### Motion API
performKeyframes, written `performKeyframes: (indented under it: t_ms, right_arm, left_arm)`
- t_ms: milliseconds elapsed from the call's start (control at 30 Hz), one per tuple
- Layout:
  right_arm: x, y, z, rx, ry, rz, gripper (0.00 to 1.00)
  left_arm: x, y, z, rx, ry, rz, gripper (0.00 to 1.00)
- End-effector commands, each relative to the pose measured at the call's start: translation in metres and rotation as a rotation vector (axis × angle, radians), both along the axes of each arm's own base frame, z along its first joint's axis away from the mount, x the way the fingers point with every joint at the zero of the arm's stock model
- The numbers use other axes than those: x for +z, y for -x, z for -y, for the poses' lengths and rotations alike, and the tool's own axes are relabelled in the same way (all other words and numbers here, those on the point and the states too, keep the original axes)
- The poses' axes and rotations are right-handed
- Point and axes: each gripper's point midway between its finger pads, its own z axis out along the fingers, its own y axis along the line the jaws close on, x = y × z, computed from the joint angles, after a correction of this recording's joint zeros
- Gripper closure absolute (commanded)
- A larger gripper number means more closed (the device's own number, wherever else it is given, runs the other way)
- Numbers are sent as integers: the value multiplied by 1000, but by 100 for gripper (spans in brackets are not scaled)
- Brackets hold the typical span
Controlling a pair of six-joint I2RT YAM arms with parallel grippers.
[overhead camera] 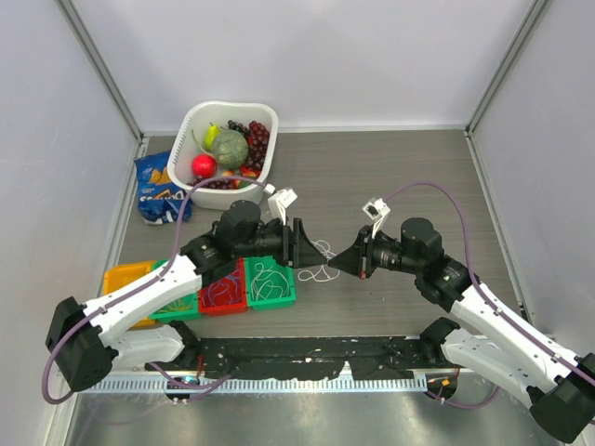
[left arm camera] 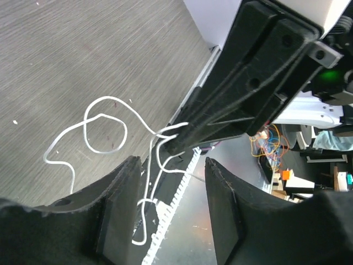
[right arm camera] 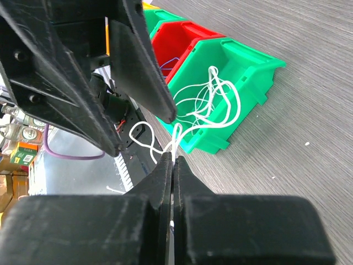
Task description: Untangle the cables
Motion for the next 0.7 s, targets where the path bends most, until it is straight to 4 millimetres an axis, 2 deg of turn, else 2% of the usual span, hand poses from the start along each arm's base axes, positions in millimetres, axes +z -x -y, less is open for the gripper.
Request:
performKeyframes:
  t_ms: [0, 100, 167, 333, 467, 667]
  right_arm:
    - [34, -4, -5, 8, -66, 97, 99]
    - [38, -5, -4, -2, -72, 109, 99]
    - [40, -5, -4, -1, -74, 111, 99]
    - [42, -4, -5, 5, -83, 110, 99]
    - [45, -4, -7, 17, -96, 108, 99]
    - [48, -2, -9, 29, -103, 104, 99]
  left_arm:
    - [12, 7, -4, -21, 26, 41, 52]
    - [7, 12, -5, -47, 24, 25, 61]
    - [1, 14, -8, -42, 11, 12, 62]
    - [-14, 18, -11, -51, -15, -16, 54]
    - [-15, 20, -4, -84, -7, -31, 53]
    - [-25, 3, -2, -24, -72, -30, 70]
